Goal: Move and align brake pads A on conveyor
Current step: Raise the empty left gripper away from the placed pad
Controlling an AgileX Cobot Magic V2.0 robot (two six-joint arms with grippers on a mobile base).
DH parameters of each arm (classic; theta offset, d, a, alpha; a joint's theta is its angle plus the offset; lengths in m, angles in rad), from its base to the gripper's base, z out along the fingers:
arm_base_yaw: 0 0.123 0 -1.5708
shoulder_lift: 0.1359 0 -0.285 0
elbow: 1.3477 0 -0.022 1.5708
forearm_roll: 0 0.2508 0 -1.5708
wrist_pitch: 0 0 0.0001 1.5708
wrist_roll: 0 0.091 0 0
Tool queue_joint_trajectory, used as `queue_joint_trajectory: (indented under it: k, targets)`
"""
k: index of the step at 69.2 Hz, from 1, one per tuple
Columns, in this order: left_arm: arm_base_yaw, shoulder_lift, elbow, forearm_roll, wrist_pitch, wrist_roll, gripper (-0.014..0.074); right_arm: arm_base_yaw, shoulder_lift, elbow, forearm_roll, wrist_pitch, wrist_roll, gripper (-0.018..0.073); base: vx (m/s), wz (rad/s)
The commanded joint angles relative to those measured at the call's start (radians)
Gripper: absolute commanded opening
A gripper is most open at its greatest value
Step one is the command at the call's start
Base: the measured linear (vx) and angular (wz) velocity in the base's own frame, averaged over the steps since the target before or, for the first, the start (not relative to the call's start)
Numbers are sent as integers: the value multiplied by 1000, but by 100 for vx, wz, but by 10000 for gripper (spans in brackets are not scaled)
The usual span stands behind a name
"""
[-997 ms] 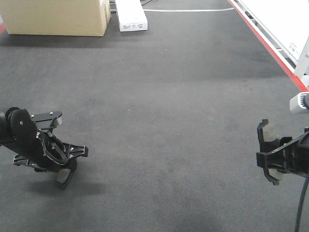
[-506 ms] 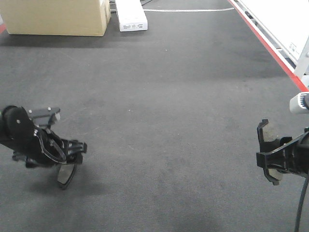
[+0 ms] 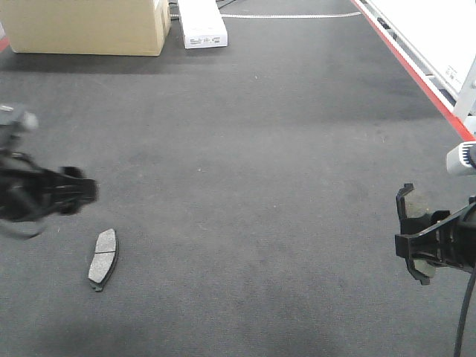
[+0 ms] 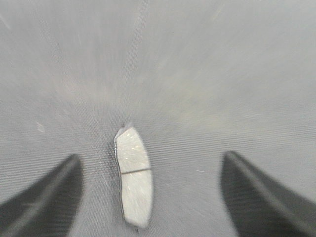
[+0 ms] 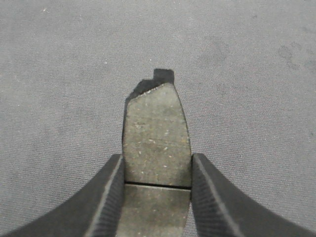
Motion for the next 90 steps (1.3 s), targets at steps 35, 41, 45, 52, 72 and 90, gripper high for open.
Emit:
queue_joint_trajectory:
  k: [35, 41, 45, 52, 72, 90]
  targets:
    - [-3, -530, 209, 3, -15, 0, -8, 1, -17, -31, -2, -76, 0, -3, 0, 0]
    - [-3, -570, 220, 3, 4, -1, -8, 1, -17, -31, -2, -76, 0, -3, 0, 0]
    - [-3, -592, 222, 3, 20, -1, -8, 1, -17, -31, -2, -76, 0, -3, 0, 0]
    - [-3, -627, 222, 3, 30, -1, -8, 1, -17, -31, -2, -76, 0, -3, 0, 0]
    - [-3, -649, 222, 3, 35, -1, -8, 1, -17, -31, -2, -76, 0, -3, 0, 0]
    - [-3, -649, 222, 3, 36, -1, -8, 1, -17, -31, -2, -76, 0, -3, 0, 0]
